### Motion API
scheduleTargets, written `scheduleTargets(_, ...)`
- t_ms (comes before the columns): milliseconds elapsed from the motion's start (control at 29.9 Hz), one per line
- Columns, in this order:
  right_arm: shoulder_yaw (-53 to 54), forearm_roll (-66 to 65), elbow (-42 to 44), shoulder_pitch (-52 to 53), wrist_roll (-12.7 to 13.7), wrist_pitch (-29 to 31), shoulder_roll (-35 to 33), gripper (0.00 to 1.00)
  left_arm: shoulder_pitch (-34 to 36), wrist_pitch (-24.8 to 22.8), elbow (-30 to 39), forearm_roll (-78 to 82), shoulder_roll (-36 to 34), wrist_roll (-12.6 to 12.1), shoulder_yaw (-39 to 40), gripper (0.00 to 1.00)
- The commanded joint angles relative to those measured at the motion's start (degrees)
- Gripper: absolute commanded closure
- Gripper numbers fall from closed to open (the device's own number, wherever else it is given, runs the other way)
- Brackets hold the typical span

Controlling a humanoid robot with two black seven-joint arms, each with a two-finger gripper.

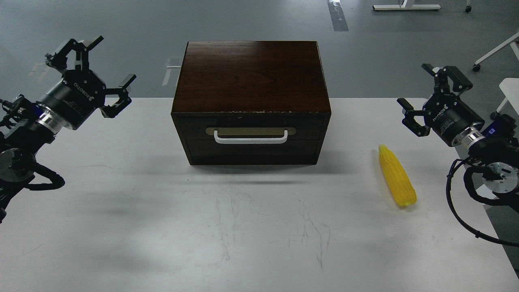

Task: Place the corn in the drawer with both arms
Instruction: 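Raise the left gripper and swing it over the wooden box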

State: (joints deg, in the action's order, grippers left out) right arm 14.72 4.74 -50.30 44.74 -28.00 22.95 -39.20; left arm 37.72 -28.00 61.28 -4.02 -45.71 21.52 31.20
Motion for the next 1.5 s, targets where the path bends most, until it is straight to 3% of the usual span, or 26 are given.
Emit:
scheduleTargets(0, 0.14, 0.0, -0.06, 0.0, 0.0, -0.01, -0.17, 0.0, -0.01, 0.0, -0.02, 0.06, 0.09, -0.07, -0.09, 0.01)
scheduleTargets(301, 0.49, 0.0, -0.06, 0.17, 0.0, -0.01, -0.35, 0.0, 1.22, 0.0, -3.54, 0.06, -1.48, -0.16, 0.17, 0.01)
scheduleTargets(534, 0.67, 0.09, -0.15, 0.35, 0.0, -0.01, -0.61, 0.0, 7.35, 0.0, -5.56, 7.75, -3.42, 0.19, 0.79, 0.02)
scheduleTargets(601, 0.67, 0.0, -0.15, 0.35, 0.0, -0.01, -0.7, 0.0, 9.56, 0.0, -5.12, 13.58, -3.6, 3.08, 1.23, 0.02)
scheduleTargets(635, 0.75, 0.0, -0.15, 0.35, 0.0, -0.01, -0.62, 0.0, 11.31, 0.0, -4.77, 16.9, -3.69, 6.48, 1.66, 0.02)
scheduleTargets(701, 0.75, 0.09, -0.15, 0.44, 0.0, -0.01, -0.61, 0.0, 13.78, 0.0, -4.16, 19.39, -3.77, 6.48, 1.5, 0.02)
scheduleTargets(868, 0.75, 0.0, -0.15, 0.44, 0.0, -0.01, -0.7, 0.0, 20.89, 0.0, 5.13, 34.05, -3.77, 6.48, 1.76, 0.02)
scheduleTargets(1135, 0.75, 0.0, -0.85, 0.35, 0.0, -0.1, -1.31, 0.0, 26.7, 0.0, 17.36, 54.15, 0.09, 6.48, 1.14, 0.01)
scheduleTargets(1469, 0.75, 0.09, -0.94, 0.44, 0.0, -0.1, -1.41, 0.0, 31.19, 0.0, 22.03, 88.0, 8.43, 6.48, 0.79, 0.02)
